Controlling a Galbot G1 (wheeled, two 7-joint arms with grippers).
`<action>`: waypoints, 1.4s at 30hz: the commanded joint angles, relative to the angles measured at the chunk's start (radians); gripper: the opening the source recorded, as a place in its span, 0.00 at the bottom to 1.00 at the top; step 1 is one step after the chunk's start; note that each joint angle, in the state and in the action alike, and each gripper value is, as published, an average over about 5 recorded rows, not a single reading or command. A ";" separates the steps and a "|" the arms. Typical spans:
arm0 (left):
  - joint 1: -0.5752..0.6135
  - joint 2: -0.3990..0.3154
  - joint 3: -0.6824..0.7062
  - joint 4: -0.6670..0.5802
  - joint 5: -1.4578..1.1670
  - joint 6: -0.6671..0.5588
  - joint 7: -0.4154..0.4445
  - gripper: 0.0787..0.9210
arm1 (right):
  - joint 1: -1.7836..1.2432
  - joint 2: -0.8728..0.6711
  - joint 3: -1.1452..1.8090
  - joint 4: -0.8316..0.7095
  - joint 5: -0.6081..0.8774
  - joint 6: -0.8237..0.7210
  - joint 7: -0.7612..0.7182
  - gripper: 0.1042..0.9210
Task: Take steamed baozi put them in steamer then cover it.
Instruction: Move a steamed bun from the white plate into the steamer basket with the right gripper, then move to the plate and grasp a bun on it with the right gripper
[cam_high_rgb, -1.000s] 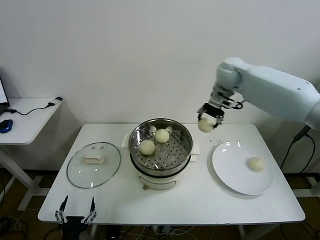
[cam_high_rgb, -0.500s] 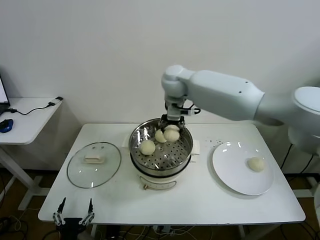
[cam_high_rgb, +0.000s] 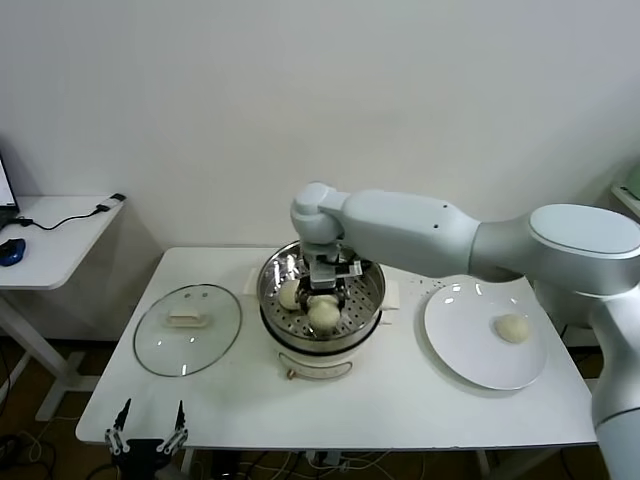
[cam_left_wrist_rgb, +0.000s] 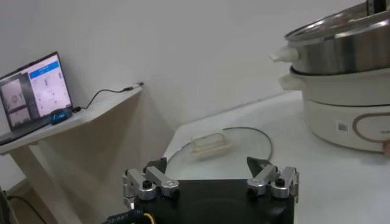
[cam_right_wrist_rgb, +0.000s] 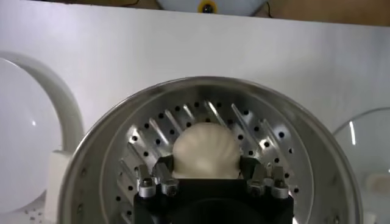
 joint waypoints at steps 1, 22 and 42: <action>0.000 0.000 0.001 0.003 -0.001 0.000 -0.001 0.88 | -0.036 0.023 -0.006 0.001 -0.012 0.007 0.006 0.72; 0.000 0.007 0.004 0.001 0.009 -0.004 -0.004 0.88 | 0.136 -0.159 0.036 0.026 0.083 -0.028 0.044 0.88; -0.008 0.035 0.014 -0.014 0.011 -0.007 -0.005 0.88 | 0.000 -0.805 0.063 0.004 0.472 -0.784 0.223 0.88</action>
